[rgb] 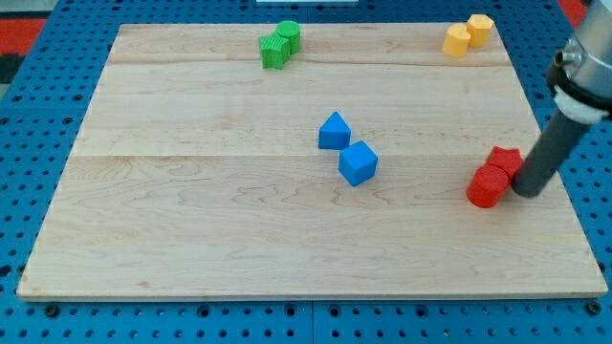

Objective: Push red blocks towards the top of the board

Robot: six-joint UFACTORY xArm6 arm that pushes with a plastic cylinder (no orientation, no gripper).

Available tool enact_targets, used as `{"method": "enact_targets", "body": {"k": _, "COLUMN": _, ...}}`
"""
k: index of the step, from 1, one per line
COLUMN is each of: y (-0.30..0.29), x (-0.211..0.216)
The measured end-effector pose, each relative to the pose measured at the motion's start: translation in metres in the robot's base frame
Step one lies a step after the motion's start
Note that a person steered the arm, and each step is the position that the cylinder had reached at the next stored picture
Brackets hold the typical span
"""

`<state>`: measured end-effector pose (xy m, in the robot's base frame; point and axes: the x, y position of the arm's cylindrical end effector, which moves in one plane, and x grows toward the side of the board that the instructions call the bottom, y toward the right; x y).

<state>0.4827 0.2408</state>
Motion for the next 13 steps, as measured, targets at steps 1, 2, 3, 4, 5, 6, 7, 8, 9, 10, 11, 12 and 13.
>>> {"method": "enact_targets", "body": {"k": 1, "y": -0.043, "x": -0.024}}
{"method": "enact_targets", "body": {"k": 2, "y": -0.056, "x": -0.055}}
{"method": "enact_targets", "body": {"k": 3, "y": -0.061, "x": -0.087}}
{"method": "enact_targets", "body": {"k": 4, "y": -0.087, "x": -0.093}}
{"method": "enact_targets", "body": {"k": 5, "y": -0.132, "x": -0.104}}
{"method": "enact_targets", "body": {"k": 6, "y": -0.138, "x": -0.124}}
{"method": "enact_targets", "body": {"k": 7, "y": -0.098, "x": -0.140}}
{"method": "enact_targets", "body": {"k": 8, "y": -0.067, "x": -0.136}}
{"method": "enact_targets", "body": {"k": 9, "y": -0.061, "x": -0.125}}
{"method": "enact_targets", "body": {"k": 10, "y": -0.044, "x": -0.107}}
{"method": "enact_targets", "body": {"k": 11, "y": -0.065, "x": -0.102}}
{"method": "enact_targets", "body": {"k": 12, "y": -0.097, "x": -0.061}}
{"method": "enact_targets", "body": {"k": 13, "y": -0.097, "x": -0.002}}
